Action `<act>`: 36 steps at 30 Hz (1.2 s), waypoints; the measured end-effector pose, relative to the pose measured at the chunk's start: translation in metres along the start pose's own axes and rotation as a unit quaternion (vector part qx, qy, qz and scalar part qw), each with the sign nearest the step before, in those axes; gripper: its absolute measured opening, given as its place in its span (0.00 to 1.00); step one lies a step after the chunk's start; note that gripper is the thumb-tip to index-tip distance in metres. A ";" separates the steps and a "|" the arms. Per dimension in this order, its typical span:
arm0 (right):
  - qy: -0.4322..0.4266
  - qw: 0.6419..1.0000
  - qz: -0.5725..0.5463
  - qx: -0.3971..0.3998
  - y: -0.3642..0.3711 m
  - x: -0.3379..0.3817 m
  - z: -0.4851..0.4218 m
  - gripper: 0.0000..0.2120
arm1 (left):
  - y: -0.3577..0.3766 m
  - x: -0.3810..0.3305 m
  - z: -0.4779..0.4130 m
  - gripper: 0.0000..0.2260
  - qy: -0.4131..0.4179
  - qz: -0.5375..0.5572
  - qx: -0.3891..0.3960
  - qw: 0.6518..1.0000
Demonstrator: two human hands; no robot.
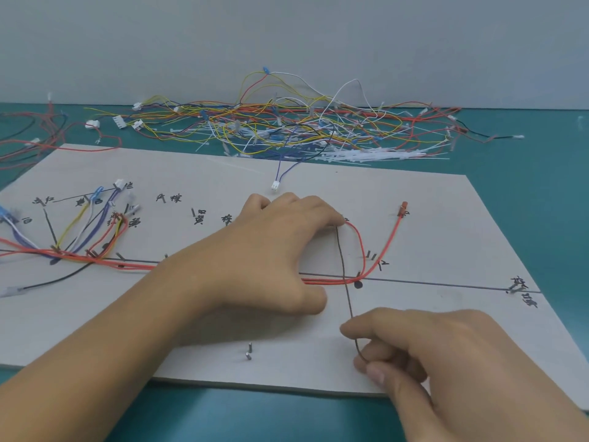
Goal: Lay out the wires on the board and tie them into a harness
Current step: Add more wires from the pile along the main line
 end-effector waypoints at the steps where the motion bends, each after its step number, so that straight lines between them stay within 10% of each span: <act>1: 0.005 0.999 0.007 -0.038 -0.009 -0.004 -0.001 0.27 | -0.001 0.002 0.000 0.34 -0.002 0.020 0.001 1.000; 21: 0.200 0.973 0.083 -0.083 -0.076 -0.102 0.040 0.13 | 0.005 -0.032 0.000 0.05 0.071 0.036 -0.094 0.992; 36: 0.297 0.936 -0.030 -0.188 -0.103 -0.165 0.074 0.31 | 0.006 -0.042 -0.002 0.05 0.049 0.074 -0.127 0.988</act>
Point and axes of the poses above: each hand's wrist, its own z-axis away from the middle knuckle, its own y-axis out of the palm, x = y × z, the point moved 5 cm from there along -z, towards the middle knuckle, and after that the axes turned 9 degrees about -y, right-handed, at the moved point
